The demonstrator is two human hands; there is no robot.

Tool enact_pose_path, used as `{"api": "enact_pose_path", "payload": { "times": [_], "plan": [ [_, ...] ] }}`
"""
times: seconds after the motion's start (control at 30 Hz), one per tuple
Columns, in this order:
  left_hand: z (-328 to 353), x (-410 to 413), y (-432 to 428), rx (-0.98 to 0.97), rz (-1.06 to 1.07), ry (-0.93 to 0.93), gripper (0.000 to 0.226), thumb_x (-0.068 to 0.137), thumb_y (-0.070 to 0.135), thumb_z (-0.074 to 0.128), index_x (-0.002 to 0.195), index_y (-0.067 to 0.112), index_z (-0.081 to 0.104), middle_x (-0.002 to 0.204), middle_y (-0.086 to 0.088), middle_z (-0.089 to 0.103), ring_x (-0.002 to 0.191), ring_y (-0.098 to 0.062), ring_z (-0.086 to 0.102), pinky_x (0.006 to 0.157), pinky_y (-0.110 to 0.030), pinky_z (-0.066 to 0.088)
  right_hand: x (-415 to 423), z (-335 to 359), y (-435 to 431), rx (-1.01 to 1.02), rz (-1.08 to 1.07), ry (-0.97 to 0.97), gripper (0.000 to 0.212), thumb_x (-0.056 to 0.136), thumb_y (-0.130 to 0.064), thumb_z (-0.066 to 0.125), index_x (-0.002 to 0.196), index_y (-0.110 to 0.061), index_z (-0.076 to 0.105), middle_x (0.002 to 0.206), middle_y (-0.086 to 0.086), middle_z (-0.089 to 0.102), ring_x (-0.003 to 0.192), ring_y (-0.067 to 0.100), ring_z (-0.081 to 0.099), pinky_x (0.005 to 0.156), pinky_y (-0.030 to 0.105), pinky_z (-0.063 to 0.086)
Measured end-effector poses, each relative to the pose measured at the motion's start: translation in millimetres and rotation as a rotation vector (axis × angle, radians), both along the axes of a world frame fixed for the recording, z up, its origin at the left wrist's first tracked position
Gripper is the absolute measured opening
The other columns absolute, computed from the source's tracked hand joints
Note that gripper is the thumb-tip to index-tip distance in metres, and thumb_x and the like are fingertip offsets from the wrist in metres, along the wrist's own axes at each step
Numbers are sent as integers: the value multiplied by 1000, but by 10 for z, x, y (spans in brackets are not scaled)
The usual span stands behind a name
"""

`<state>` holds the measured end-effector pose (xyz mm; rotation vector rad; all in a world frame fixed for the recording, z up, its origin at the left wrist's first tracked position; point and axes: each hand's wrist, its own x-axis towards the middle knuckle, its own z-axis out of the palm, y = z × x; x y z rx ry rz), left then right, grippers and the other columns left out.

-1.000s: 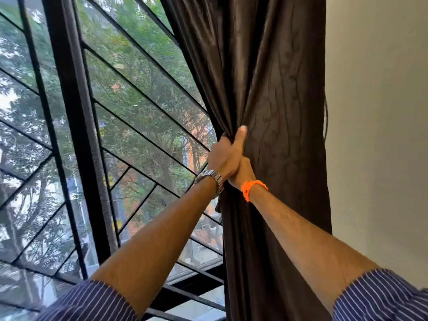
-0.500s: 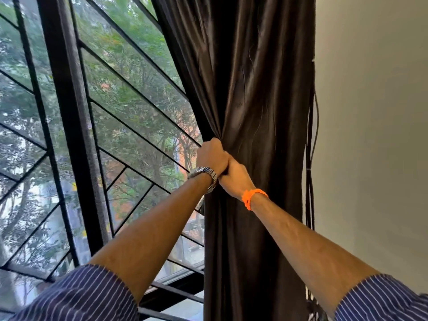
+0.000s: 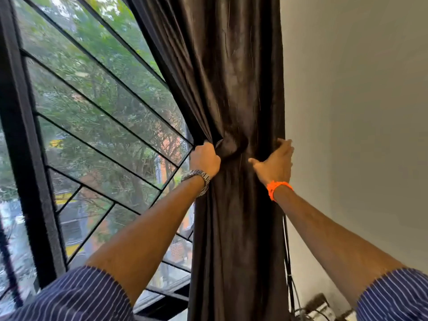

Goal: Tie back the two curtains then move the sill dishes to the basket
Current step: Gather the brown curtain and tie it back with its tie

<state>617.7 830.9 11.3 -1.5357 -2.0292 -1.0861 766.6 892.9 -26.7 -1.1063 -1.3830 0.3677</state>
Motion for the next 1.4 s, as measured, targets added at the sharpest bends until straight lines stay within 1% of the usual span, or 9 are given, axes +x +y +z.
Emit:
{"api": "enact_pose_path", "payload": {
  "times": [0.23,0.33,0.47,0.77,0.93,1.03,1.1,1.23,1.4],
  "plan": [
    [-8,175,262,-1,22,6,30,93,8,44,119,-5,51,117,-27,58,106,-46,57,69,-37,35,235,-123,421,-151,44,94,120,56,-40,89,147,-23,13,149,13,35,134,38,42,108,54,38],
    [-24,164,316,-8,14,15,28,94,8,44,117,-6,51,114,-27,58,102,-46,57,66,-36,34,225,-170,450,-201,115,107,103,71,-31,83,149,-15,18,136,16,53,122,36,55,105,45,44],
    [-83,87,335,26,-14,9,23,95,8,44,109,-8,52,107,-28,59,97,-46,57,66,-37,35,102,-230,327,-126,135,17,49,89,-2,55,137,-6,47,123,18,63,112,35,60,95,29,47],
    [-202,5,79,29,-22,-133,29,93,19,44,107,-4,55,109,-28,61,100,-46,58,76,-41,45,-612,-177,-266,45,478,-147,51,88,2,47,137,-12,50,119,19,65,106,36,62,80,25,46],
    [-191,-109,-84,-107,-178,-483,70,89,56,39,138,5,45,127,-18,58,114,-39,56,91,-36,43,-898,-123,-529,87,492,-309,44,92,-6,53,136,-2,46,128,19,60,120,33,56,94,31,44],
    [-314,-381,-45,-177,-483,-829,123,51,92,50,152,27,23,143,-11,49,123,-30,54,107,-45,41,-943,-159,-700,31,703,-283,73,79,-7,55,148,-13,34,143,7,51,132,22,49,105,29,42],
    [-380,-524,-104,-245,-573,-870,133,43,98,51,152,27,24,144,-10,48,124,-28,55,106,-48,43,-994,-189,-775,-10,809,-253,93,69,-8,57,153,-19,20,151,1,41,138,16,41,110,33,40],
    [-306,-581,-656,-325,-678,-913,110,56,96,41,128,15,57,129,-11,60,119,-28,58,107,-52,42,-1078,-207,-901,-6,806,-242,99,66,-4,72,151,-16,24,146,6,47,133,19,47,108,37,43],
    [-251,-758,-1094,-324,-644,-828,77,89,75,22,137,22,52,132,8,57,117,-15,56,97,-34,47,-1192,-225,-1226,-40,550,-191,38,77,-3,62,115,-8,64,107,15,70,103,33,65,79,30,51]
  ]
}}
